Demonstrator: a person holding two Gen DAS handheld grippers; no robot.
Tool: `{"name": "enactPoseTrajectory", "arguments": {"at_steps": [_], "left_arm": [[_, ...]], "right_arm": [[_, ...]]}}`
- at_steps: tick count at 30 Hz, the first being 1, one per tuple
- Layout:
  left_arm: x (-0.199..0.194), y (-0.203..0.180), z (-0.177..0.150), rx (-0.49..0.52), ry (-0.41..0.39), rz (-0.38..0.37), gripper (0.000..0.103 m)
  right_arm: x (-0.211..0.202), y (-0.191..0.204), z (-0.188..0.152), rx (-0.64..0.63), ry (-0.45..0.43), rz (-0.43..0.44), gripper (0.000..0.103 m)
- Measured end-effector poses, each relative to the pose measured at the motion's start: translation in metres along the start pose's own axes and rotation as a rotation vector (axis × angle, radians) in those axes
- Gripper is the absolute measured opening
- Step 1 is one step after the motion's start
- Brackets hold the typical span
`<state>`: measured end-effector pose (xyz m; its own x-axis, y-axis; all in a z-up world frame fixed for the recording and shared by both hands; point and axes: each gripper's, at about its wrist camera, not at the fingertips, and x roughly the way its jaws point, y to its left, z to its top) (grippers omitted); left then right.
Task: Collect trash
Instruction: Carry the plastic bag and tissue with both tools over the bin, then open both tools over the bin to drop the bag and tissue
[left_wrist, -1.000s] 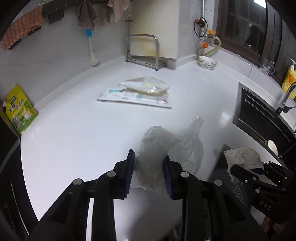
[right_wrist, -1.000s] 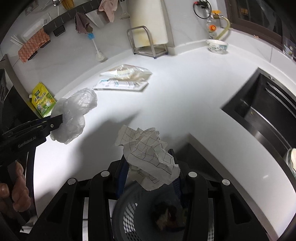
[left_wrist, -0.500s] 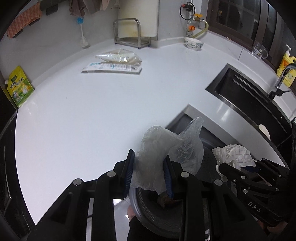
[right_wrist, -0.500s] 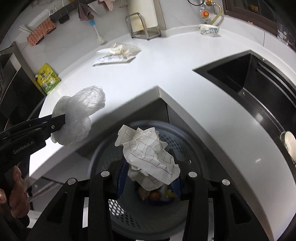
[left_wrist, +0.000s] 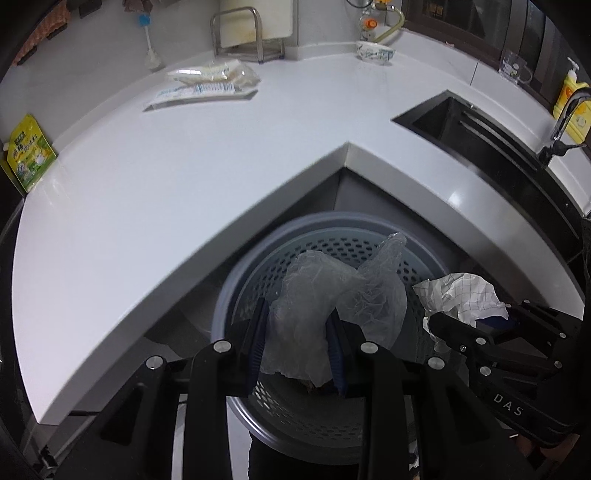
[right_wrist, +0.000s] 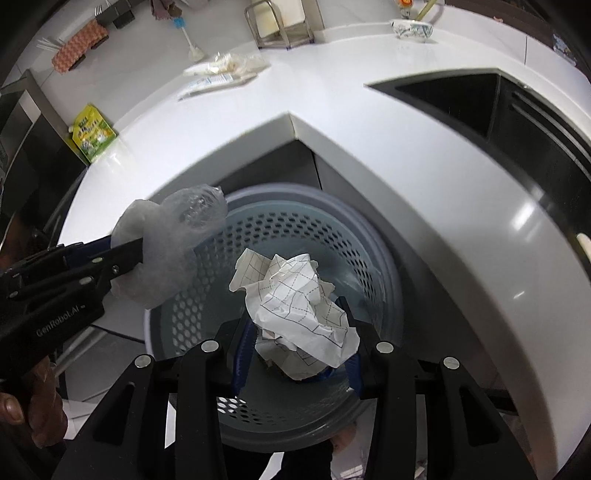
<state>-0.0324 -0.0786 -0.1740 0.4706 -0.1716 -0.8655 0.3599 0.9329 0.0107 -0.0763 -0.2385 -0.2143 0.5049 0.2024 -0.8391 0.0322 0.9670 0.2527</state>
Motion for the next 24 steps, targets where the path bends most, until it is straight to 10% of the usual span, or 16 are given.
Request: {"name": "enactPoseTrajectory", "arguments": {"at_steps": [24], "left_arm": [[0.061,0.014,-0.027,-0.11,0.118,0.058,0.035]], "right_arm": [[0.057,-0.003,0.0,-0.019,0.078,0.03,0.04]]}}
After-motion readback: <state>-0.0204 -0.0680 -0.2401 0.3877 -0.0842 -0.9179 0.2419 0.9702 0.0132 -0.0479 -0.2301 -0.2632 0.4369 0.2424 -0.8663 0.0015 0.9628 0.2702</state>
